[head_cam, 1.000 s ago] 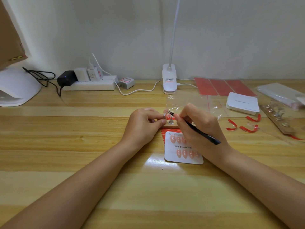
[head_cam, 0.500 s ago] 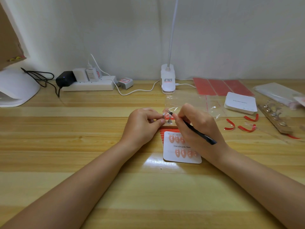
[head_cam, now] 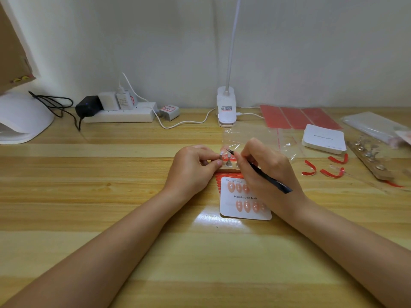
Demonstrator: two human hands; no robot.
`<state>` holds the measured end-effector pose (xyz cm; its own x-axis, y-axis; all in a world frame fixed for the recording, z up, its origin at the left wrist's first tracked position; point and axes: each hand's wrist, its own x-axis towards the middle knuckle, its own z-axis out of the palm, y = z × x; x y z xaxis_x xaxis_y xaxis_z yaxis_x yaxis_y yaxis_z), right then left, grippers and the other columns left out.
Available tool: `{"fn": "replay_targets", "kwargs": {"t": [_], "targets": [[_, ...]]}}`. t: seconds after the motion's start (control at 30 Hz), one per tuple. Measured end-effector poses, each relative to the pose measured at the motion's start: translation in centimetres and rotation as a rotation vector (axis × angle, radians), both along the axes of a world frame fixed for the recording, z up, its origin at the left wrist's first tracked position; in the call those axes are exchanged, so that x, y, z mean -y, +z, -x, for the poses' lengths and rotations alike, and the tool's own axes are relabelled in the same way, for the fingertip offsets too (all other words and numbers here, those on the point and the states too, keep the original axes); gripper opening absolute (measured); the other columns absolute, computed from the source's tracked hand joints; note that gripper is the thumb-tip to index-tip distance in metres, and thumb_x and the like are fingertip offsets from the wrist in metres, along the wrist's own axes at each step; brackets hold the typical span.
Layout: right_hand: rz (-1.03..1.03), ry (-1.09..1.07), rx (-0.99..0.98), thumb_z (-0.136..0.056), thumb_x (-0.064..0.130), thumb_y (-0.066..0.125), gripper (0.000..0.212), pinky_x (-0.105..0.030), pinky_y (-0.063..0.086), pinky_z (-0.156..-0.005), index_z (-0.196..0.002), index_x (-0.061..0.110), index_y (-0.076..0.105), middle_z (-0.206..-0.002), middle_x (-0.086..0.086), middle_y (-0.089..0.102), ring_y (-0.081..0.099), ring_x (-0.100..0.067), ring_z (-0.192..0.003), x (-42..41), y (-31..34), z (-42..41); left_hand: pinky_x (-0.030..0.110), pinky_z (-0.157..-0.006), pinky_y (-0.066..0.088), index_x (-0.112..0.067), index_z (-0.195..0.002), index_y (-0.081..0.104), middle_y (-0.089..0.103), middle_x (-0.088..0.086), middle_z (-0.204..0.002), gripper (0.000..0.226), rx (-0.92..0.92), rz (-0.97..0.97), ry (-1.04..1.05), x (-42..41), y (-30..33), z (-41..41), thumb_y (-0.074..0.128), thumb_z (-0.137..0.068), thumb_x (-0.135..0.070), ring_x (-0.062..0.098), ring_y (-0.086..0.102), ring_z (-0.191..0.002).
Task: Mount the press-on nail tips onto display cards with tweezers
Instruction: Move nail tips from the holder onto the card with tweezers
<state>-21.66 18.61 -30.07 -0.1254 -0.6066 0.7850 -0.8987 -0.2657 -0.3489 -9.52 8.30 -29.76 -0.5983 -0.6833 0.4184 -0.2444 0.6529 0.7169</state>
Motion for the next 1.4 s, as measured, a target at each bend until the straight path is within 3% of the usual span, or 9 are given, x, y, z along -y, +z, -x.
{"fn": "replay_targets", "kwargs": {"t": [0.2,0.33,0.4,0.47,0.57,0.67,0.97,1.2,1.4], "targets": [[-0.001,0.002,0.032,-0.088,0.002,0.060,0.022,-0.023,0.036,-0.048,-0.070,-0.001,0.047,-0.055,-0.007,0.049,0.046,-0.019,-0.056,0.0,-0.1,0.1,0.021,-0.065,0.041,-0.008,-0.093,0.074,0.059,-0.010,-0.075,0.013,0.004,0.012,0.004,-0.1,0.0,0.0,0.068,-0.081,-0.009,0.011,0.051,-0.069],[-0.029,0.004,0.234,-0.087,0.006,0.062,0.020,-0.017,0.041,-0.049,-0.072,0.006,0.048,-0.060,-0.004,0.056,0.055,-0.015,-0.060,-0.1,0.1,-0.2,0.017,-0.062,0.040,-0.008,-0.093,0.074,0.056,-0.015,-0.073,0.013,-0.001,0.008,0.013,-0.1,-0.2,0.0,0.068,-0.081,-0.008,0.006,0.048,-0.063],[-0.045,0.013,0.344,-0.086,0.008,0.064,0.020,-0.010,0.039,-0.050,-0.072,0.010,0.050,-0.061,0.001,0.059,0.057,-0.009,-0.059,-0.2,0.4,-0.3,0.021,-0.063,0.041,-0.007,-0.091,0.074,0.056,-0.013,-0.072,0.012,-0.010,0.002,0.019,-0.1,-0.3,0.1,0.068,-0.080,-0.007,0.004,0.046,-0.061],[-0.071,0.025,0.399,-0.086,0.010,0.065,0.020,-0.012,0.040,-0.050,-0.071,0.010,0.052,-0.062,-0.001,0.061,0.057,-0.010,-0.058,-0.3,0.6,-0.2,0.025,-0.065,0.042,-0.007,-0.088,0.075,0.056,-0.010,-0.071,0.011,-0.012,0.006,0.027,-0.1,-0.4,0.1,0.068,-0.080,-0.006,0.005,0.046,-0.061],[-0.094,0.017,0.391,-0.086,0.012,0.066,0.018,-0.019,0.044,-0.051,-0.072,0.009,0.053,-0.065,-0.003,0.062,0.059,-0.012,-0.060,-0.4,0.7,-0.1,0.022,-0.063,0.040,-0.010,-0.083,0.074,0.054,-0.016,-0.069,0.008,-0.006,0.023,0.041,0.0,-0.4,0.1,0.067,-0.079,-0.009,0.003,0.048,-0.061],[-0.094,0.006,0.335,-0.085,0.011,0.066,0.017,-0.014,0.043,-0.052,-0.074,0.009,0.054,-0.064,0.001,0.061,0.059,-0.010,-0.062,-0.3,0.8,-0.2,0.015,-0.060,0.037,-0.012,-0.082,0.074,0.052,-0.019,-0.067,0.008,-0.001,0.026,0.046,-0.1,-0.4,0.0,0.067,-0.079,-0.011,0.001,0.048,-0.059],[-0.075,0.013,0.267,-0.087,0.011,0.064,0.016,-0.013,0.049,-0.056,-0.081,0.017,0.050,-0.069,0.000,0.062,0.062,-0.008,-0.070,-0.2,1.2,-0.1,0.023,-0.062,0.040,-0.016,-0.080,0.072,0.055,-0.019,-0.070,0.006,0.017,-0.004,0.057,0.0,-0.4,0.1,0.067,-0.078,-0.014,0.003,0.048,-0.060],[-0.116,0.013,0.286,-0.087,0.014,0.063,0.013,-0.019,0.049,-0.057,-0.082,0.017,0.051,-0.070,-0.002,0.064,0.062,-0.008,-0.064,-0.1,1.2,0.2,0.016,-0.060,0.037,-0.025,-0.075,0.070,0.057,-0.018,-0.072,0.005,0.038,-0.031,0.067,0.0,-0.4,0.3,0.069,-0.080,-0.024,0.000,0.048,-0.060],[-0.109,0.094,0.247,-0.089,0.013,0.061,0.018,-0.018,0.051,-0.057,-0.089,0.028,0.050,-0.069,0.003,0.064,0.063,-0.005,-0.065,0.0,1.1,0.1,0.015,-0.059,0.035,-0.017,-0.082,0.074,0.057,-0.016,-0.071,0.006,0.022,-0.023,0.053,0.2,-0.5,0.2,0.070,-0.080,-0.020,0.003,0.046,-0.060]]}}
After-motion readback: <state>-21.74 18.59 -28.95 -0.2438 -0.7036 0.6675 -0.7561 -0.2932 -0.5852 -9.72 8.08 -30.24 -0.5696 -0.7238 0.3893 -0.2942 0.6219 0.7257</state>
